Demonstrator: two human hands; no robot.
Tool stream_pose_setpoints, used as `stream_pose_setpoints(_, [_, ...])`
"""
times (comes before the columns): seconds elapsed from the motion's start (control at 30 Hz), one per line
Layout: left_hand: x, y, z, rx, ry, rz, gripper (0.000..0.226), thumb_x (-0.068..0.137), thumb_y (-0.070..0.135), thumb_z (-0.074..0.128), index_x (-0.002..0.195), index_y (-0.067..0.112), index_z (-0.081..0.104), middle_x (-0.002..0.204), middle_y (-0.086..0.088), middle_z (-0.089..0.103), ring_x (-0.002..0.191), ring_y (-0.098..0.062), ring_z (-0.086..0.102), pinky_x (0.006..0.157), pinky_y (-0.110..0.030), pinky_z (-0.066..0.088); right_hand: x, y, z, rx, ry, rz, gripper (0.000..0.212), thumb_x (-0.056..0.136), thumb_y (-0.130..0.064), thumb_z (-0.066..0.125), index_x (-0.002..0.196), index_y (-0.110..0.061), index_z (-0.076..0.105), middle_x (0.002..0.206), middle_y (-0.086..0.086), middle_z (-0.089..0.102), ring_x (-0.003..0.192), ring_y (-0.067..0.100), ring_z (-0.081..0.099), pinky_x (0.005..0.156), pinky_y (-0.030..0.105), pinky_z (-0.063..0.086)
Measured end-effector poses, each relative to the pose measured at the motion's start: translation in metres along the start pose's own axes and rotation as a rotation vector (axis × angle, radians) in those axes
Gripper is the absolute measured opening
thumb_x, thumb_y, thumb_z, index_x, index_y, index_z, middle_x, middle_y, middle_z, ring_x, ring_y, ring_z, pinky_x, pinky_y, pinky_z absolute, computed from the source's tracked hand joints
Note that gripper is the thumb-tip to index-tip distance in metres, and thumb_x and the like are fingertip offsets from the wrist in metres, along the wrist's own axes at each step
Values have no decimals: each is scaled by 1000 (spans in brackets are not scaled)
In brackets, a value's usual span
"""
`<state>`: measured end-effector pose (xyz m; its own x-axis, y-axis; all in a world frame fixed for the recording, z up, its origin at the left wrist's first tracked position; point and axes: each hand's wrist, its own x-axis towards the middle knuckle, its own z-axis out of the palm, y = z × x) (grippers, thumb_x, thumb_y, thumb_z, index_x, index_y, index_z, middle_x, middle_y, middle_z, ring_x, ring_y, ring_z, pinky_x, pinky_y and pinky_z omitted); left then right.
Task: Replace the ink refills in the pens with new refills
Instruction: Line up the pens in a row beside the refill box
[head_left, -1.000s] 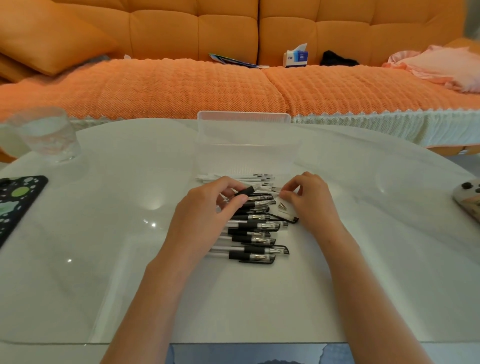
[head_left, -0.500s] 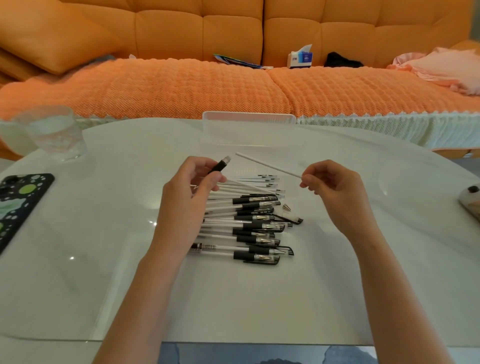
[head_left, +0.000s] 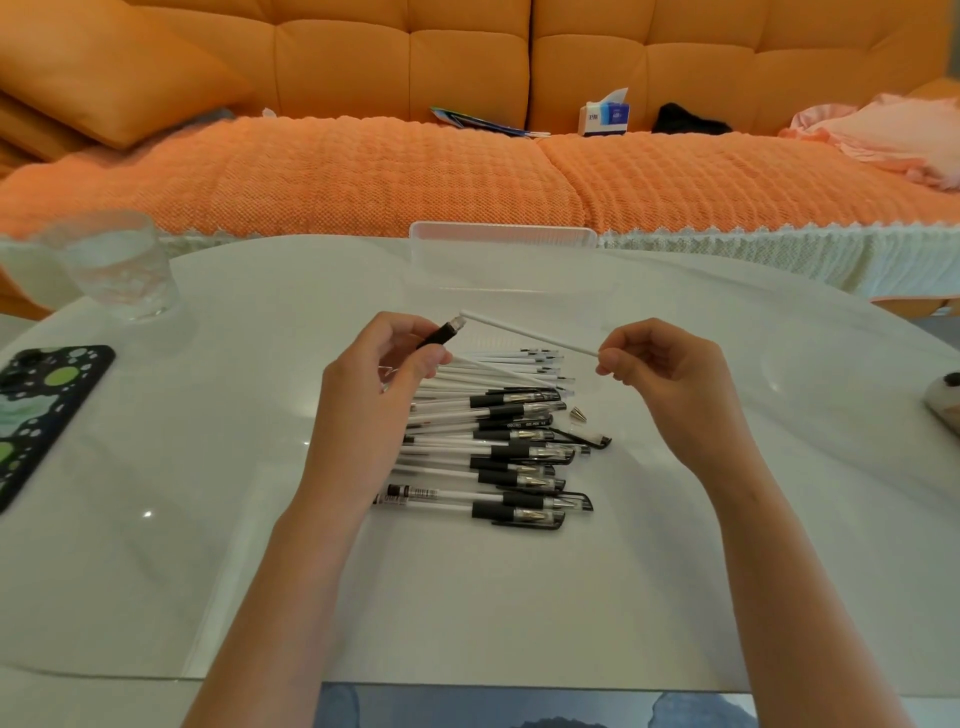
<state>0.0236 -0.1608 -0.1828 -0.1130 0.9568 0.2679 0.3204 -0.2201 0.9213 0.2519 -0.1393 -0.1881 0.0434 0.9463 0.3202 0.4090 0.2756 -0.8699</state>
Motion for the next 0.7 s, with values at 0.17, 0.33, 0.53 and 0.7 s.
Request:
stream_pose_setpoints(0.17, [0,-1,-1,6,-1,3,8,90,22,60,93,30,60,90,10,70,85,-2,61,76,-9,43,0,-1,-2,-2,14,-7,18,85,-4,64,78,-21,64,70,-5,67,70,6,60,71,14,47])
stream_pose_setpoints(0.33, [0,-1,-2,19,2,0,9,90,23,59,93,32,60,91,11,70,87,-1,61,79,-11,43,-1,-2,-2,-8,11,-9,17,86,-4,63,80,-20,64,72,-5,67,69,3,60,70,12,47])
stream_pose_setpoints(0.53, [1,-3,-3,44,4,-9,9,89,24,61,95,30,61,92,11,70,89,0,61,76,-8,42,-2,0,-4,-36,1,1,15,85,-5,64,80,-19,65,71,-6,67,71,3,60,72,12,46])
stream_pose_setpoints(0.7, [1,-5,-7,182,0,34,13,86,20,66,93,32,63,88,20,66,87,6,59,73,-2,40,-2,0,-6,-126,-23,-9,13,84,-7,65,79,-18,65,73,-6,67,72,4,57,71,6,41])
